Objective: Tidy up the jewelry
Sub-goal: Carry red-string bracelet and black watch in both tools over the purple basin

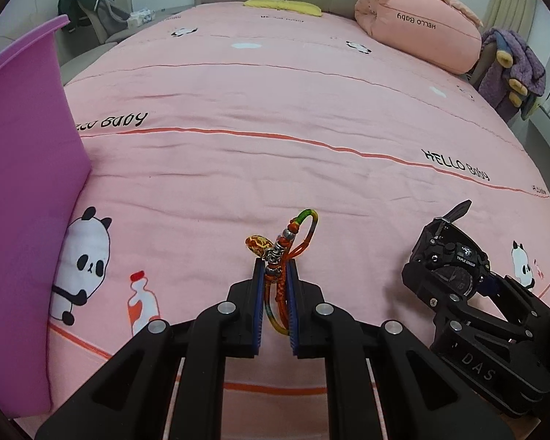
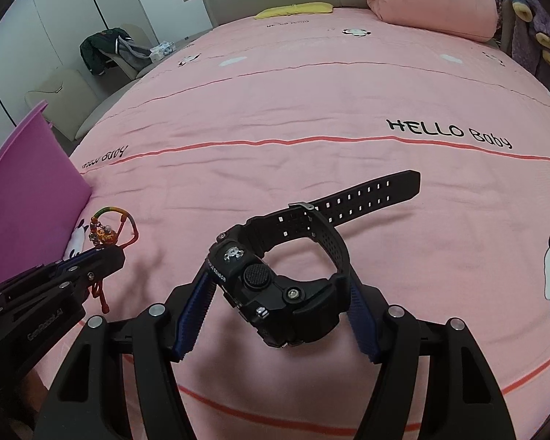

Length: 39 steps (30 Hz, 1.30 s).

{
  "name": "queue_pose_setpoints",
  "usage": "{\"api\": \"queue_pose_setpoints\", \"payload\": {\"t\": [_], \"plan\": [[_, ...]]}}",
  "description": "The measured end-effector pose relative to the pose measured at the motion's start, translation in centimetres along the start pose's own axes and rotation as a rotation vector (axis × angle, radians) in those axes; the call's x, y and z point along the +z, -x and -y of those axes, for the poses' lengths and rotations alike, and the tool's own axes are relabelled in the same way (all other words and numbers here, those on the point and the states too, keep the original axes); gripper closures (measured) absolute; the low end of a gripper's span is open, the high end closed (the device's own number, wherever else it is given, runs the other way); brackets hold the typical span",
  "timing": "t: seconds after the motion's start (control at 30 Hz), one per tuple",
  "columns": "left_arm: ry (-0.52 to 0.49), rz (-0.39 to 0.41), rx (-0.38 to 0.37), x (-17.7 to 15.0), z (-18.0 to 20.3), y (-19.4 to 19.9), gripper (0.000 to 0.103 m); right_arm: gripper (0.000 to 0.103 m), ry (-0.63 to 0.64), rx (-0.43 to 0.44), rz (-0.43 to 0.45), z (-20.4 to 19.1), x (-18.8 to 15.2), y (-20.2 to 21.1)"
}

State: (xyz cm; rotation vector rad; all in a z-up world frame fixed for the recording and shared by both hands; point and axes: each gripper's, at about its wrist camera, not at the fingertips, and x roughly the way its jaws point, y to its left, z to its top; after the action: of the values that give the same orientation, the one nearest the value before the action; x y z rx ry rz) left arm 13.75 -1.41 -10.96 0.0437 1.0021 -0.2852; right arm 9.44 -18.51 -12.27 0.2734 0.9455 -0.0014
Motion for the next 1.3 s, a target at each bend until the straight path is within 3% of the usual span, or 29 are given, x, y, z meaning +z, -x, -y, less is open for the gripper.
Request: {"api": "queue_pose_setpoints", "payload": {"t": [0.33,0.73,1.03,1.3], "plan": [[-0.008,0.053,0.011,-1.6,-1.1,7.0,0.092,0.038,0.049,0.047,0.056,-3.7,-1.7,6.3],[0.014,0.21,0.015,-0.5,-4.6,16.2,0.092,0.038,0.125,0.136,0.157,-10.6,0.1,12.6],[0.068,0.305,0.11,1.8,-11.4,21.9,0.092,0.038,0.216,0.262,0.209,-18.9,2.7,14.4],[0.179,0.305,0.203,2.2,-19.1,24.0,0.092,0.038,0.294,0.38,0.203,-27.0,5.0,13.8]]}}
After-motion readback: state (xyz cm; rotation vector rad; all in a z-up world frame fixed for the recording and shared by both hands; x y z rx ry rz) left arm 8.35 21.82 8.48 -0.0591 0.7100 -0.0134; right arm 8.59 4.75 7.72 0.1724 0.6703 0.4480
